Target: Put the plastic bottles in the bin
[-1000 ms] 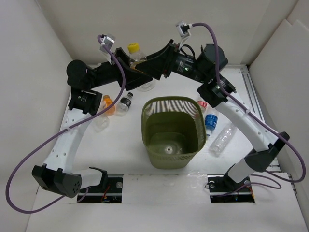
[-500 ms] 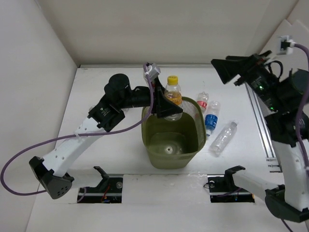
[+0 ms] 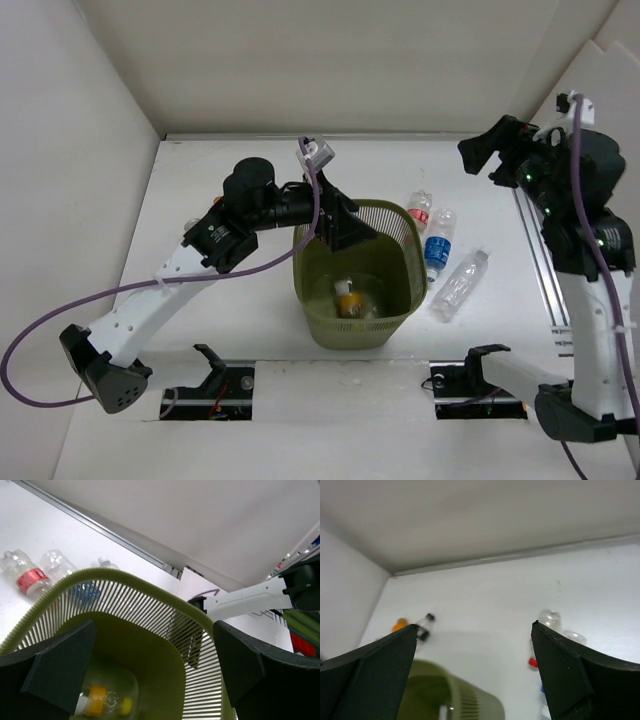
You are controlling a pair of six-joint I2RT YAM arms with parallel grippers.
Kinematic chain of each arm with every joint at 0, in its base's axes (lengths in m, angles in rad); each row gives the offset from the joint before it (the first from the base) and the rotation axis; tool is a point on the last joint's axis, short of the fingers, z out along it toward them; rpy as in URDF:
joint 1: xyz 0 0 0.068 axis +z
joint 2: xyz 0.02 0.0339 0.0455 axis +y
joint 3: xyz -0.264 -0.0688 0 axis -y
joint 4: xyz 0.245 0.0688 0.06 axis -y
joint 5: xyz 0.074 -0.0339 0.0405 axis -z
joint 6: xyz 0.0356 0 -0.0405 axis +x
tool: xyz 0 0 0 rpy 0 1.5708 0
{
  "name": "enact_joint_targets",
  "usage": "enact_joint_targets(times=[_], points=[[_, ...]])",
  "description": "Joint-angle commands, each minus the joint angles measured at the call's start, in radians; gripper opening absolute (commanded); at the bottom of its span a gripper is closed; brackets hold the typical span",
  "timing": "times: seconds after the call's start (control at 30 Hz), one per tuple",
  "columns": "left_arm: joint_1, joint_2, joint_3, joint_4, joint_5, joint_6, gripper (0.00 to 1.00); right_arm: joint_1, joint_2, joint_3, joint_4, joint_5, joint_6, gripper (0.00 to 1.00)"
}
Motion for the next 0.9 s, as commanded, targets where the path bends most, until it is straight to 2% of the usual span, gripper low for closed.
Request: enact_joint_targets(times=[0.0,0.13,0.17,0.3,0.4,0.53,0.87], points=[[-0.005,-0.018,0.126,-0.010,-0.036,0.022,1.00,-0.068,0.083,-0.095,-0.095,0.123,-0.020,1.00],[-0.005,-0.018,0.244,-0.091,-0.216,0.013,1.00,-0.140,0.164,-0.247,-0.005,0.098,-0.009,1.00],[-0.005,-0.018,0.273,-0.149,-0.358,0.001,1.00,-0.149,0.189,-0.260,-0.005,0.098,-0.009,1.00],[-0.005,0.006,0.433,-0.341,-0.671,-0.028,1.00,-0.186,0.322,-0.278,0.017,0.072,-0.019,0.99],[0.008,0.016,0.476,-0.395,-0.709,-0.005,1.00,-0.195,0.425,-0.300,0.060,0.052,-0.019,0.96],[0.029,-0.010,0.439,-0.406,-0.709,-0.005,1.00,-0.214,0.604,-0.278,0.086,0.037,-0.009,0.92],[0.038,-0.070,0.366,-0.426,-0.729,0.004,1.00,-0.203,0.807,-0.287,0.140,0.037,0.023,0.87]])
